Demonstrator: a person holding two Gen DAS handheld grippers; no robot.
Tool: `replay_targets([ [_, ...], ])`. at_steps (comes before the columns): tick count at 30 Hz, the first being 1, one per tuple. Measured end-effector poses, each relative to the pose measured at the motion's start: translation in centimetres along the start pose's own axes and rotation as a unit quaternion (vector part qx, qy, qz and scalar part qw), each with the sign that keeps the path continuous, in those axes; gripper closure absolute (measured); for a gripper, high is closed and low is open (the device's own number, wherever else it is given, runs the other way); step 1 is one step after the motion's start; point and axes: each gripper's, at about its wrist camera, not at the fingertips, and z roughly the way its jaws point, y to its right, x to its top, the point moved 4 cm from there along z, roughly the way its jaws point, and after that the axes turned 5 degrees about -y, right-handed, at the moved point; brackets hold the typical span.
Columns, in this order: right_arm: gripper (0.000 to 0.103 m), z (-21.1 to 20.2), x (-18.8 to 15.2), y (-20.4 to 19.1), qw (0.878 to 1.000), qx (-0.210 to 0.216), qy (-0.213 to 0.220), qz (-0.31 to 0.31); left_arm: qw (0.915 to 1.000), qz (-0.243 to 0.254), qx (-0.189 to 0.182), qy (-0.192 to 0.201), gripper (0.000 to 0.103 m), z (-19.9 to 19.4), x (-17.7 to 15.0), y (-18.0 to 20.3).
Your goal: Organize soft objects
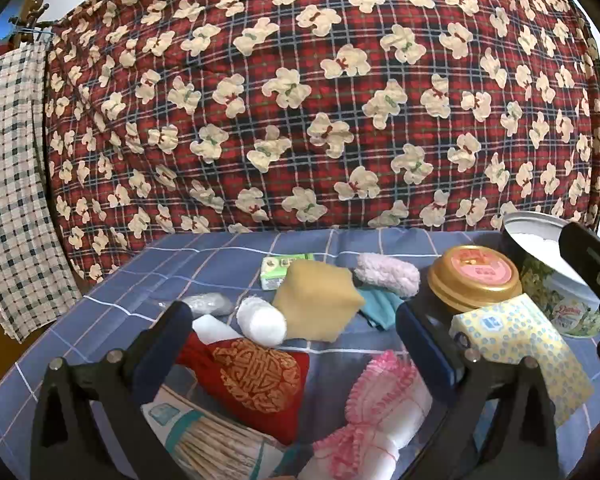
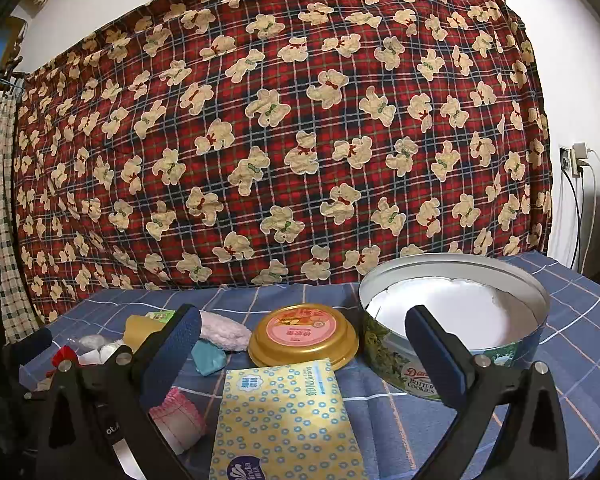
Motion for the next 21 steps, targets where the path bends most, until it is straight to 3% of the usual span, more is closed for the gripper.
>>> replay_targets([
  [21,0.000,0.11,-0.28,-0.08,1.000,0.000,0.000,-0.002,1.0000,0.000,-0.004,-0.001,0.000,0.06,0.15,0.32],
])
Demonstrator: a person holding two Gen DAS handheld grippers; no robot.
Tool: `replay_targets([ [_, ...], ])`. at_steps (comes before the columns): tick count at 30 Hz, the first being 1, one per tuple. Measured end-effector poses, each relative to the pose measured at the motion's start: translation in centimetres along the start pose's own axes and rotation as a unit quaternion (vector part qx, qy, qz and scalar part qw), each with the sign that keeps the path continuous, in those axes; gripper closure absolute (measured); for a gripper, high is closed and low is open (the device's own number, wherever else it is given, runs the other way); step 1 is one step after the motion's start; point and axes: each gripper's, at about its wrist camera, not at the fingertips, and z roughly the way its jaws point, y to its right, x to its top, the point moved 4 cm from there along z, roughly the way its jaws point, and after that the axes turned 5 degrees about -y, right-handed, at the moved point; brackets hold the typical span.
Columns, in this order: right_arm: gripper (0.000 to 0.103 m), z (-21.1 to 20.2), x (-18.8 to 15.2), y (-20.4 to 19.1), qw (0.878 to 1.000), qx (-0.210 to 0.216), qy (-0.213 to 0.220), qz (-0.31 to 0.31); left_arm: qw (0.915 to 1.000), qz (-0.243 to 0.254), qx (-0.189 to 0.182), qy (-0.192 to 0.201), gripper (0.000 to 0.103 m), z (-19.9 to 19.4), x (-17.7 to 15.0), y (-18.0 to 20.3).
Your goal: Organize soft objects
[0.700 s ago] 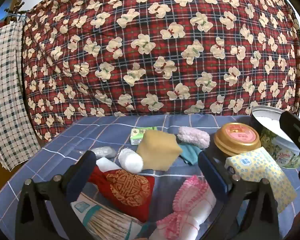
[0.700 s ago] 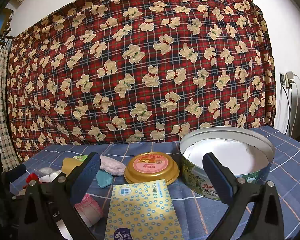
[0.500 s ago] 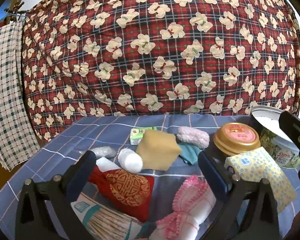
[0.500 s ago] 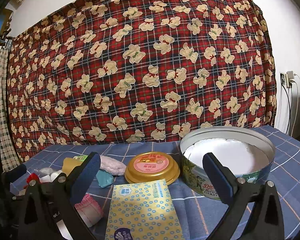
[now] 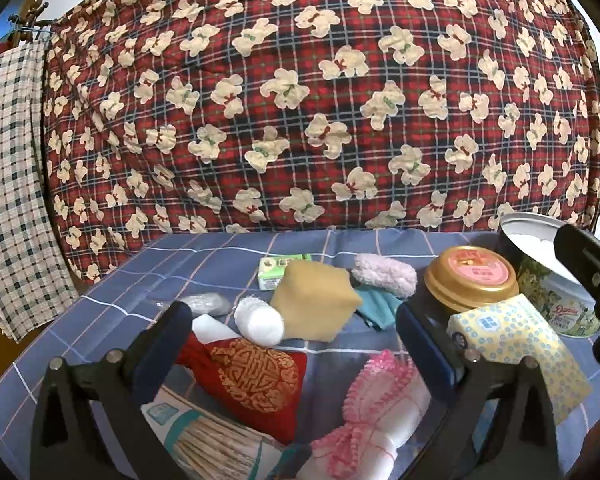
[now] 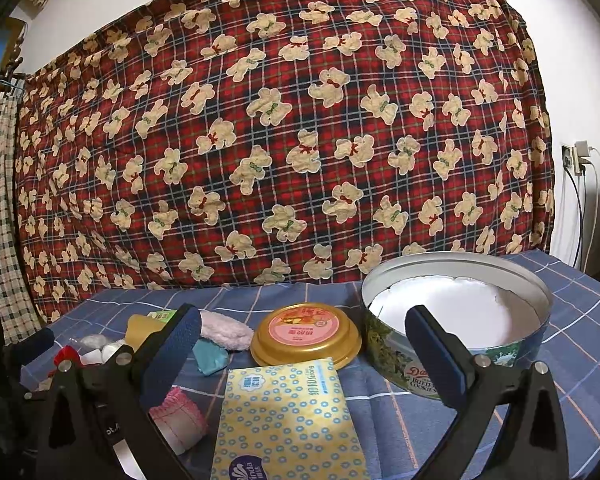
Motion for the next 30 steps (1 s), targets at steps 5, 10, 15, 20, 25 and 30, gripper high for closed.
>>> replay_targets([
  [5,0.000,0.0,-0.1,0.0,1.000,0.000,0.001,0.000,1.0000,-0.002,-0.003,0.000,0.000,0.0,0.1,0.1],
  [10,0.000,-0.1,-0.1,-0.2,1.000,0.001,0.001,-0.001,1.0000,-0.002,-0.004,0.000,0.000,0.0,0.0,0.1],
  [15,0.000,-0.2,-0.2,-0.2,1.000,0.001,0.003,-0.002,1.0000,-0.007,-0.005,-0.004,0.000,0.0,0.0,0.1],
  [20,0.000,-0.2,-0.3,-0.3,1.000,0.007,0.002,-0.006,1.0000,-0.004,-0.005,-0.004,0.000,-0.2,-0.2,-0.1],
  [25,0.000,-0.4,0.1,-1.2,1.000,0.014,0.003,-0.006,0.9999,0.002,-0.003,-0.014,0.000,-1.0,-1.0,-1.2],
  [30,0.000,-0.5,-0.3,-1.4,1.000,0.027,0.001,-0.015,0.9997,0.004,0.020,-0.011,0.000,-2.6,-1.5,-4.2],
])
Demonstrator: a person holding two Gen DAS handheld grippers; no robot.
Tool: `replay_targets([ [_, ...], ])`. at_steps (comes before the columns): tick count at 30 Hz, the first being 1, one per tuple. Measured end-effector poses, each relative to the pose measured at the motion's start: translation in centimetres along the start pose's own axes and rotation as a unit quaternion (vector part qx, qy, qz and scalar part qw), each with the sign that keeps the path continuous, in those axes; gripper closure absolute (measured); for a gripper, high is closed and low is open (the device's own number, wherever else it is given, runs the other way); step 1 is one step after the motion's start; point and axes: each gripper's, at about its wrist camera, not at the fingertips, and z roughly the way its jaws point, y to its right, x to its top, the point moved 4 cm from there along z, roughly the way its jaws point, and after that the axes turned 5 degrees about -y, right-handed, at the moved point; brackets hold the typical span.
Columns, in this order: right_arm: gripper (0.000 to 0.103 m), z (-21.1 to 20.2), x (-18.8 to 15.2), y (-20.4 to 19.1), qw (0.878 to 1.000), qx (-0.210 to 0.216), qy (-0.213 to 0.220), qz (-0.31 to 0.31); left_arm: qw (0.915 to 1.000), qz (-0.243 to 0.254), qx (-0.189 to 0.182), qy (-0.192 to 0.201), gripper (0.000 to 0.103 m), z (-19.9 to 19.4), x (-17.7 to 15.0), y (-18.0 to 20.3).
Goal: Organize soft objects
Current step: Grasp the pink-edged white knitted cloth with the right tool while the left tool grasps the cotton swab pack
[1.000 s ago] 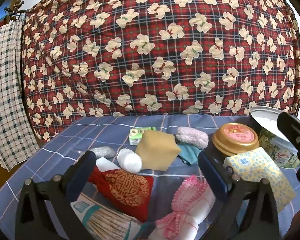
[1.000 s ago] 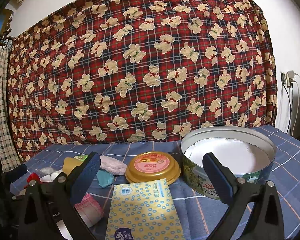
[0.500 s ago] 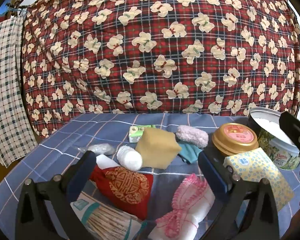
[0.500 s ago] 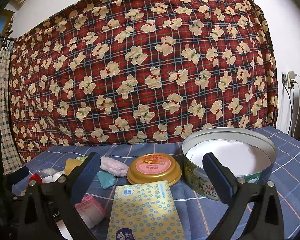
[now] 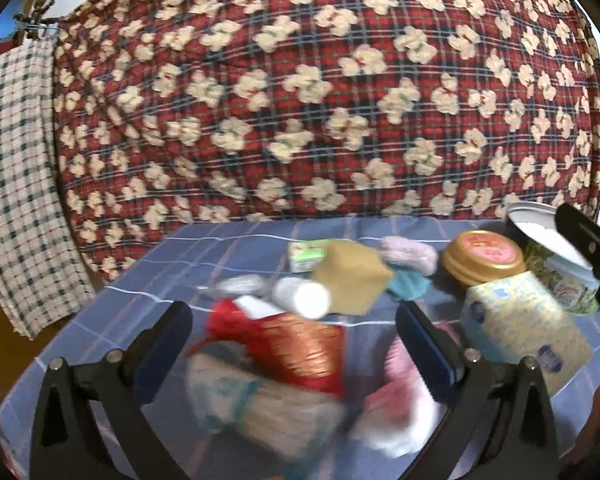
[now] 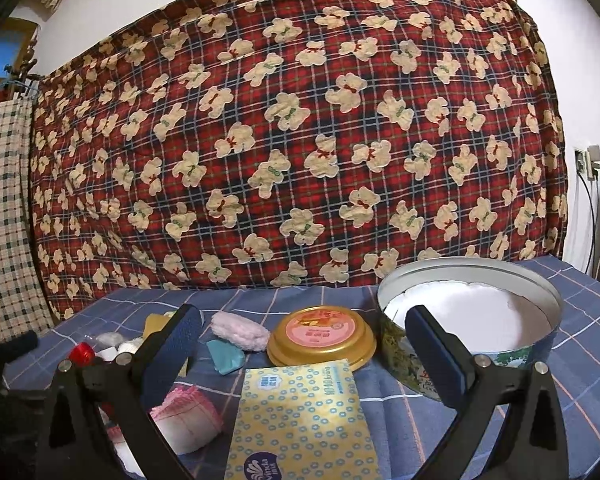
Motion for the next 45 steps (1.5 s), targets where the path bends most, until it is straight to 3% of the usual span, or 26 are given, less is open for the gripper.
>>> replay_targets([
  [3,0.000,0.2,-0.2,-0.6,1.000,0.023,-0.007,-0.004,0.9997,-0.005,0.023,-0.011,0.000,-0.2,-0.9,-2.9],
  [8,0.001,0.7,-1.0,-1.9,0.997,0.076,-0.031,-0.012,0.9972,-0.054,0.005,-0.052,0.000,0.1,-2.7,-7.1],
  [12,0.008,1.2,-2.0,-4.4,0.986,0.145,-0.081,-0.013,0.9958,-0.072,0.004,-0.056,0.000,0.2,-3.3,-8.7],
  [17,0.022,1.2,-4.2,-8.9,0.971,0.179,-0.149,-0.063,0.9958,-0.068,0.007,-0.062,0.001,0.4,-3.0,-9.2],
  [20,0.022,1.8,-5.4,-10.1,0.957,0.206,-0.204,-0.026,0.9963,-0.060,0.010,-0.060,0.001,0.1,-2.8,-9.5],
  [25,0.024,2.6,-7.0,-10.9,0.938,0.205,-0.278,-0.034,0.9956,-0.065,0.002,-0.068,0.001,-0.1,-2.8,-10.2],
  [28,0.024,3.4,-6.9,-11.5,0.939,0.184,-0.283,-0.058,0.9949,-0.063,-0.004,-0.078,0.001,0.2,-3.2,-10.1],
  [31,0.024,5.5,-7.5,-12.2,0.935,0.126,-0.312,-0.115,0.9945,-0.053,-0.007,-0.090,0.001,0.4,-3.5,-9.8],
  [34,0.024,6.4,-7.8,-12.8,0.931,0.114,-0.306,-0.164,0.9939,-0.054,-0.006,-0.095,0.001,0.4,-3.7,-9.9],
  [38,0.047,6.5,-7.8,-12.9,0.927,0.122,-0.300,-0.191,0.9915,-0.072,-0.019,-0.106,0.001,0.7,-3.9,-10.0],
  [41,0.054,6.0,-7.3,-12.2,0.930,0.131,-0.286,-0.188,0.9901,-0.073,-0.034,-0.115,0.001,1.1,-3.9,-9.2],
  [45,0.056,4.8,-5.6,-10.9,0.946,0.161,-0.236,-0.154,0.9884,-0.073,-0.056,-0.121,0.001,1.2,-3.7,-7.6],
])
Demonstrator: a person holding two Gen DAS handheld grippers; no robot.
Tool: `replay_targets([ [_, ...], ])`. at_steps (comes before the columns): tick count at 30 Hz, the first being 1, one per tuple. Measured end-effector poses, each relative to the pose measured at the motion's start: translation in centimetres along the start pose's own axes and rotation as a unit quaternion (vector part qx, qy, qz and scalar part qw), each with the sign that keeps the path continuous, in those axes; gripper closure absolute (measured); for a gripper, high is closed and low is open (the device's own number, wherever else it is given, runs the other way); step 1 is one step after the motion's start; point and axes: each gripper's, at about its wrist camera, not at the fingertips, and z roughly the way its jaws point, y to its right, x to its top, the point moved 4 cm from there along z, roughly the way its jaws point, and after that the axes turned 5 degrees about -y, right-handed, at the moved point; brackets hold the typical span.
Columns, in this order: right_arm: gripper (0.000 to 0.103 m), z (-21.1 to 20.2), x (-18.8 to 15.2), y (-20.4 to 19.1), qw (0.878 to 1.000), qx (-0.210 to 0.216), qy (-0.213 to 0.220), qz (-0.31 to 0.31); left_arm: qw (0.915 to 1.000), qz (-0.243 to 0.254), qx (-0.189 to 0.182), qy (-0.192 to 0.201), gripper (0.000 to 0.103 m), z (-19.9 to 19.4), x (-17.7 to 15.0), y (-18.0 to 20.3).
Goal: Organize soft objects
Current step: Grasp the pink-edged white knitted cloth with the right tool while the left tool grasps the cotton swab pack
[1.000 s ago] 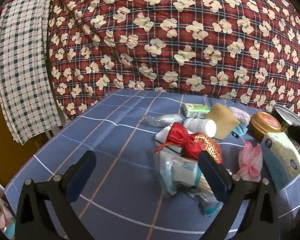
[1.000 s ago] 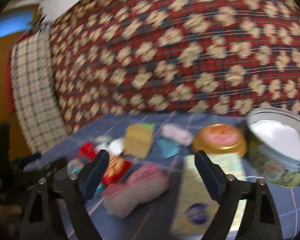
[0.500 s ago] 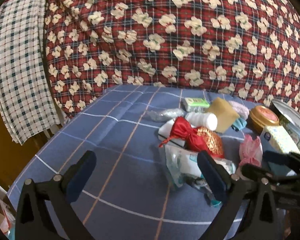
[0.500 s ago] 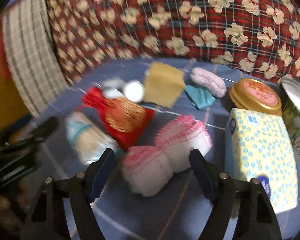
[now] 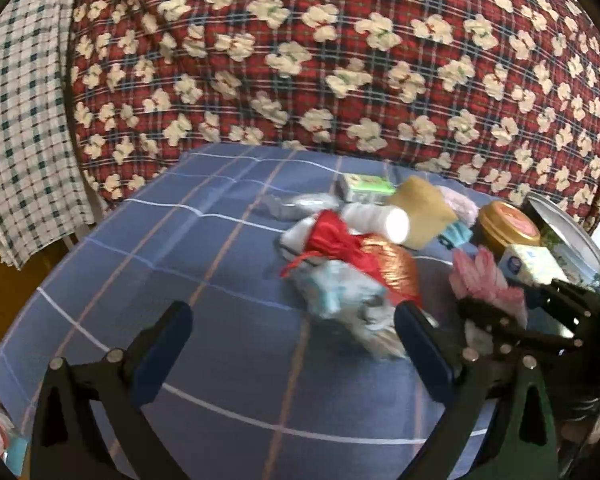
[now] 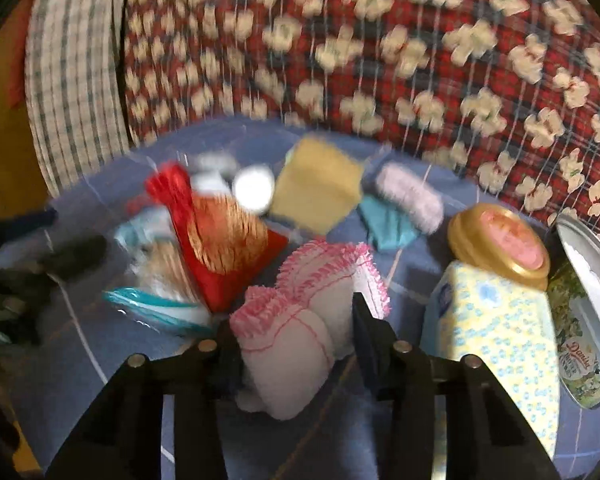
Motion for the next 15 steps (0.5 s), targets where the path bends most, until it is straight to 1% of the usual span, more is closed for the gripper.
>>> replay_targets([
  [3,0.056,-3.0,0.8,1.0,0.997,0.024,0.076,0.014,1.0000,0.004,-0.006,-0.005,0.003,0.5,0.3,1.6],
  [5,0.056,-4.4,1.2,1.4,0.994,0.020,0.110,0.018,0.9998,-0.003,-0.015,-0.015,0.010,1.1,0.5,2.5],
  [6,0.056,-5.0,1.2,1.6,0.992,0.010,0.128,0.016,0.9996,-0.008,-0.016,-0.021,0.013,1.5,0.5,2.7],
  [7,0.056,-5.3,1.3,1.8,0.990,0.001,0.138,0.015,0.9994,-0.015,-0.013,-0.027,0.018,2.1,0.6,3.0],
  [8,0.056,-5.5,1.2,2.0,0.989,-0.008,0.146,0.015,0.9992,-0.019,-0.011,-0.035,0.022,2.6,0.5,3.1],
  [9,0.056,-5.6,1.1,2.2,0.988,-0.016,0.152,0.017,0.9986,-0.025,-0.017,-0.044,0.022,3.1,0.4,3.3],
  [12,0.056,-5.7,0.9,3.0,0.987,-0.009,0.154,0.034,0.9963,-0.053,-0.026,-0.062,0.026,4.1,0.0,3.1],
  [13,0.056,-5.7,0.9,3.3,0.987,-0.009,0.154,0.040,0.9958,-0.056,-0.024,-0.069,0.028,4.4,-0.3,3.0],
  [14,0.056,-5.7,0.8,3.5,0.987,-0.009,0.154,0.044,0.9946,-0.059,-0.024,-0.082,0.031,4.8,-0.5,2.8],
  [15,0.056,-5.7,0.7,3.6,0.987,-0.009,0.153,0.049,0.9934,-0.066,-0.032,-0.089,0.034,5.0,-0.7,2.6],
])
